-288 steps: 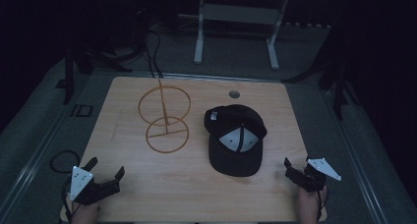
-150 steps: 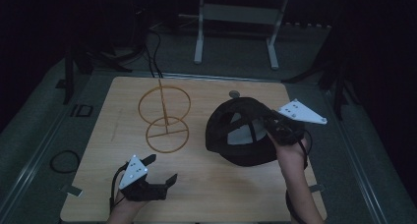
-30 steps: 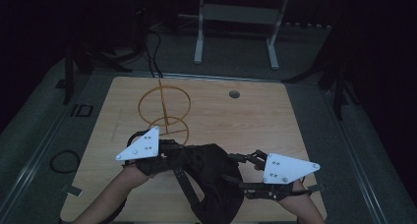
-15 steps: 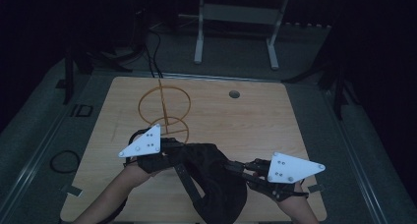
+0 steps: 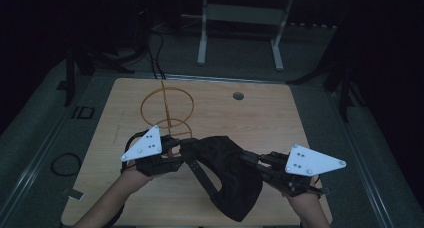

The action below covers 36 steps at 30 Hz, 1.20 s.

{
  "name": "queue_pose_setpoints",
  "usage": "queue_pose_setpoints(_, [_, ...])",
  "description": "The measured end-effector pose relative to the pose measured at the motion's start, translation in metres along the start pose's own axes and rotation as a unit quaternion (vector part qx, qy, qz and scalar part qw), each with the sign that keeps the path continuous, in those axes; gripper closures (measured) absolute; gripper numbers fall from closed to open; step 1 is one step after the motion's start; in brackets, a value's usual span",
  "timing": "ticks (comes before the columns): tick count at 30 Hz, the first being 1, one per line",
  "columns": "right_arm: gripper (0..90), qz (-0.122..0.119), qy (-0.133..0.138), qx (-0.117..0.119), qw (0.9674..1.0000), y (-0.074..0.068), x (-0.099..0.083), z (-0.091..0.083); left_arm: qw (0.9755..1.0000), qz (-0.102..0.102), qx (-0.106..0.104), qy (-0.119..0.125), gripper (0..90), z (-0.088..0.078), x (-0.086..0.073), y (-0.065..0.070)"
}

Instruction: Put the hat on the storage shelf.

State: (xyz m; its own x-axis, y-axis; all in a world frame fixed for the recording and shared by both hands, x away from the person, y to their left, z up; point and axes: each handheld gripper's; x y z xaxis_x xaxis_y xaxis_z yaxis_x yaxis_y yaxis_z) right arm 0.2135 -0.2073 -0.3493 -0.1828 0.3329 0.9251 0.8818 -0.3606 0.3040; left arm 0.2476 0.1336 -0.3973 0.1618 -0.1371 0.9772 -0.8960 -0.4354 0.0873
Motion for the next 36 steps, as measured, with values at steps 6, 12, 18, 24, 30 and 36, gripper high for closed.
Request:
queue_pose_setpoints(6, [88.7,0.003,0.003,-0.032,0.9995,0.011,0.002,-0.005,0.9997,-0.008,0.022,-0.001,65.7,-0.013,-0.009,-0.003])
queue_pose_setpoints(12, [88.7,0.003,-0.001,-0.077,0.9970,0.027,0.010,-0.005,0.9988,-0.020,0.041,-0.016,63.4,-0.028,-0.025,-0.005])
queue_pose_setpoints(18, [88.7,0.014,0.004,-0.109,0.9939,0.050,0.019,0.006,0.9969,-0.034,0.067,-0.021,62.3,-0.044,-0.039,-0.009])
queue_pose_setpoints(24, [88.7,0.024,0.011,-0.127,0.9916,0.071,0.028,0.026,0.9944,-0.045,0.093,-0.024,61.3,-0.058,-0.059,-0.008])
queue_pose_setpoints(30, [88.7,0.025,0.006,-0.139,0.9900,0.089,0.037,0.054,0.9919,-0.059,0.109,-0.025,60.9,-0.069,-0.081,-0.009])
queue_pose_setpoints(36, [88.7,0.025,0.001,-0.154,0.9878,0.102,0.049,0.082,0.9879,-0.070,0.134,-0.033,57.5,-0.074,-0.105,-0.011])
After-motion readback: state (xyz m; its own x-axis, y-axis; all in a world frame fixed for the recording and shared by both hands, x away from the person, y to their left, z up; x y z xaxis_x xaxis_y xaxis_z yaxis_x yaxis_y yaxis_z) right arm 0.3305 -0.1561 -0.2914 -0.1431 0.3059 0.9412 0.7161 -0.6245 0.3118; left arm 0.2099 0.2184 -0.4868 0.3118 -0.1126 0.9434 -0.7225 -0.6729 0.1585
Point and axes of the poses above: each handheld gripper's, and its own axes: z roughly forward along the jaws, x roughly out of its top, y roughly to its right, and after that the axes turned 10 degrees about -z, right-handed
